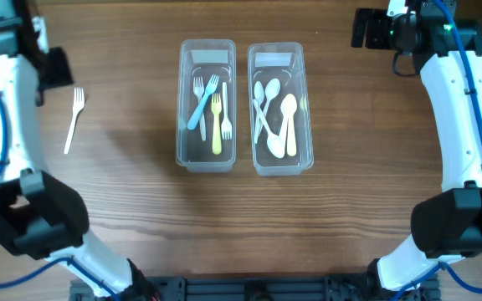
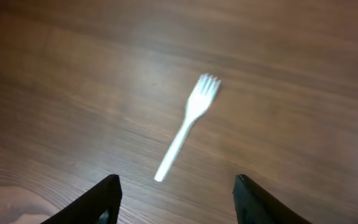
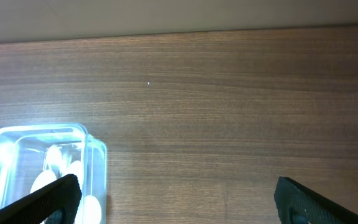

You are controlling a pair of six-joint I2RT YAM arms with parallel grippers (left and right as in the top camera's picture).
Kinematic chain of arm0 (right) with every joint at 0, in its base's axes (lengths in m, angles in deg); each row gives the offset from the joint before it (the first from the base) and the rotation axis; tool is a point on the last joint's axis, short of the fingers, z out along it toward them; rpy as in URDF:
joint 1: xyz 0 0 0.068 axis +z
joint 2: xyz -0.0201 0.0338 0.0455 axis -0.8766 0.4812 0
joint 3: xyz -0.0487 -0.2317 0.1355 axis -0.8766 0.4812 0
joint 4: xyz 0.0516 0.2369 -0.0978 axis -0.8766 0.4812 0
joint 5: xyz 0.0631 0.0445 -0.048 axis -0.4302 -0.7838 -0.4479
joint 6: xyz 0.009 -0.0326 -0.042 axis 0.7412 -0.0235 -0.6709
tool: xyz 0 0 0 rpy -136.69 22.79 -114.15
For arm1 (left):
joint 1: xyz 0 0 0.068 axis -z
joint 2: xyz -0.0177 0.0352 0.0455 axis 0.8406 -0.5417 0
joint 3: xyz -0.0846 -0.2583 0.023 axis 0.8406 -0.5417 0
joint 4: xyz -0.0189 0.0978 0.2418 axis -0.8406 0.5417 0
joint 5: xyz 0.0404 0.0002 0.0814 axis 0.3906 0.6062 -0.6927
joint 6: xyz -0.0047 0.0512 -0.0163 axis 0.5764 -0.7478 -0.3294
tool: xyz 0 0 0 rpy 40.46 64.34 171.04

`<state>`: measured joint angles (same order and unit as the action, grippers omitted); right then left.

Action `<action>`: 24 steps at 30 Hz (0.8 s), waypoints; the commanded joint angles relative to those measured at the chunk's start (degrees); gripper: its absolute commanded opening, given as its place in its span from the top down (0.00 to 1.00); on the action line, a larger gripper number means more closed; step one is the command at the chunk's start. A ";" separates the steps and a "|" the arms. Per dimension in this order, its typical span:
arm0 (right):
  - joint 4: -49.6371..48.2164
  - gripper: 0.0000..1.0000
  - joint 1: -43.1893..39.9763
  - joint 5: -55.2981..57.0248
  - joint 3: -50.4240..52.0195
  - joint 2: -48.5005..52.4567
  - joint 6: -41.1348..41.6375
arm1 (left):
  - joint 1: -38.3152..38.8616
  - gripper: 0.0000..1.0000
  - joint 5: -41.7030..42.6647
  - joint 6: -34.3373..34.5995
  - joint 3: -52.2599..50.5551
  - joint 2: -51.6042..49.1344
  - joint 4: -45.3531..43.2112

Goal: Pack container
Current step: 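Lower the left gripper onto the last white fork and grasp it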

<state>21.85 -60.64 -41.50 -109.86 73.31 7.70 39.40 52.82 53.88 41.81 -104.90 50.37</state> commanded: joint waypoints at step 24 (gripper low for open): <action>-0.17 0.00 0.22 0.57 -0.81 -0.92 -0.55 | -6.69 0.51 17.25 -14.34 0.35 -25.07 -5.62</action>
<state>21.85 -60.64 -41.50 -109.86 73.31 7.70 32.71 67.79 40.87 41.79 -128.69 44.75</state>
